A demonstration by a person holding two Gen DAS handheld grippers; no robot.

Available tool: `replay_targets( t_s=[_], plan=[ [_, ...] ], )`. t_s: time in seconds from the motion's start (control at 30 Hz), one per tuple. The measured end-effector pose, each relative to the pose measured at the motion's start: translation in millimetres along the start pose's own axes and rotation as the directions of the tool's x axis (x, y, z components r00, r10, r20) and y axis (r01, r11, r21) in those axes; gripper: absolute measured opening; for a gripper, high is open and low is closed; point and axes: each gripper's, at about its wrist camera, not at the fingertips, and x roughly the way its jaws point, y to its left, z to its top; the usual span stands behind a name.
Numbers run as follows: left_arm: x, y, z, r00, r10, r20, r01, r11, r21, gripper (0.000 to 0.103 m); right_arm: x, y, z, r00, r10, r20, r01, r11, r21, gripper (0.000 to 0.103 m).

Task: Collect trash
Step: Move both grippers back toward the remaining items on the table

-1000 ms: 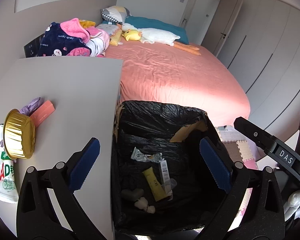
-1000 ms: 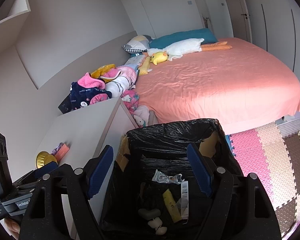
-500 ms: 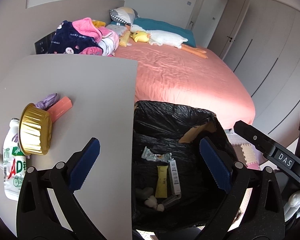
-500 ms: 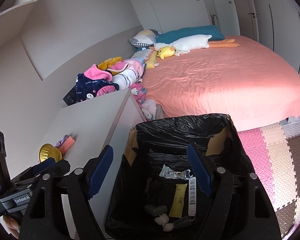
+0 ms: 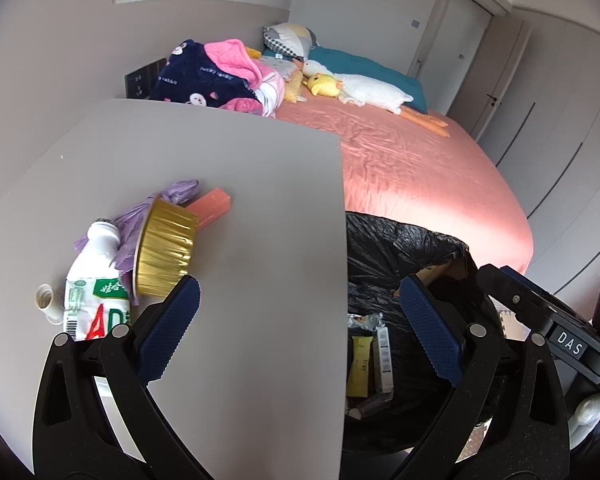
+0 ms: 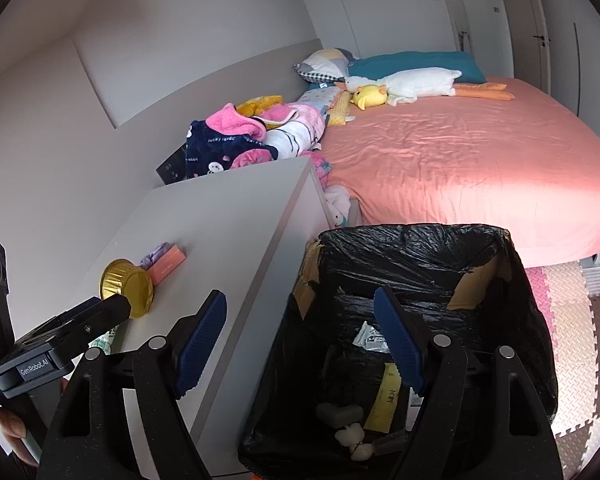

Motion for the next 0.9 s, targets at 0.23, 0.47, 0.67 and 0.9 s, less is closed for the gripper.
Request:
replay_targets(
  t_s=[0.23,0.47,0.67,0.9],
  plan=[
    [-11.7,24.0,-1.4,0.999,0.041,0.012,-0.040,0.999,-0.024,0.096,11.4,20.5,-4.2,0.999,0.031,-0.025,-0.032,0.999,-0.033,0.077],
    [-20.1,50.5,-6.2,0.996,0.085,0.018,-0.084,0.995,-0.055,0.096,24.2,43.4,-9.3,0.997,0.059,-0.057,-0.063,0.996,-0.071,0.077],
    [-26.5,74.1,-8.6,0.993,0.112,0.023,-0.110,0.990,-0.092,0.096,35.4,61.7,-12.3,0.994,0.082,-0.077,-0.089,0.992,-0.090,0.077],
    [-32.2,97.7,-10.5,0.988,0.154,0.027,-0.150,0.982,-0.115,0.096,47.5,85.9,-16.3,0.988,0.114,-0.100,-0.125,0.985,-0.119,0.077]
  ],
)
